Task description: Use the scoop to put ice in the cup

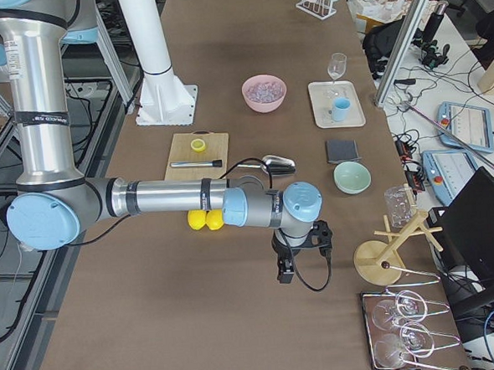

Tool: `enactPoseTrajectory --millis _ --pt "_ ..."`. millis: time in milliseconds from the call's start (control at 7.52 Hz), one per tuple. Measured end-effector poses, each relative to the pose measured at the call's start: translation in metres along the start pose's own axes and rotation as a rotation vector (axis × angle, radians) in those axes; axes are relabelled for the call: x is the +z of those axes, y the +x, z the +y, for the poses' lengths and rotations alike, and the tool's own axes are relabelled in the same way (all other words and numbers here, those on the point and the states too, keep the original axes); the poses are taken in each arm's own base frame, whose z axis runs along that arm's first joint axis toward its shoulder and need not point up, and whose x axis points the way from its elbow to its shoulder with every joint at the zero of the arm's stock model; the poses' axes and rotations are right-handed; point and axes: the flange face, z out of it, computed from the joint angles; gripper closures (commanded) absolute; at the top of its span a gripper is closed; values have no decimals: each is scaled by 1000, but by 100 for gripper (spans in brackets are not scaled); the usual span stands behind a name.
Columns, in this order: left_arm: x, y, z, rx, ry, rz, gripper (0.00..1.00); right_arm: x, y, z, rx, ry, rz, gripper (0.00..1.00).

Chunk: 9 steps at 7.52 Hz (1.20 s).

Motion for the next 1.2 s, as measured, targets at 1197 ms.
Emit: enactPoseTrajectory --millis 1197 --pt "-15 23 -9 66 38 -3 2 -9 -3 7 -1 22 -18 0"
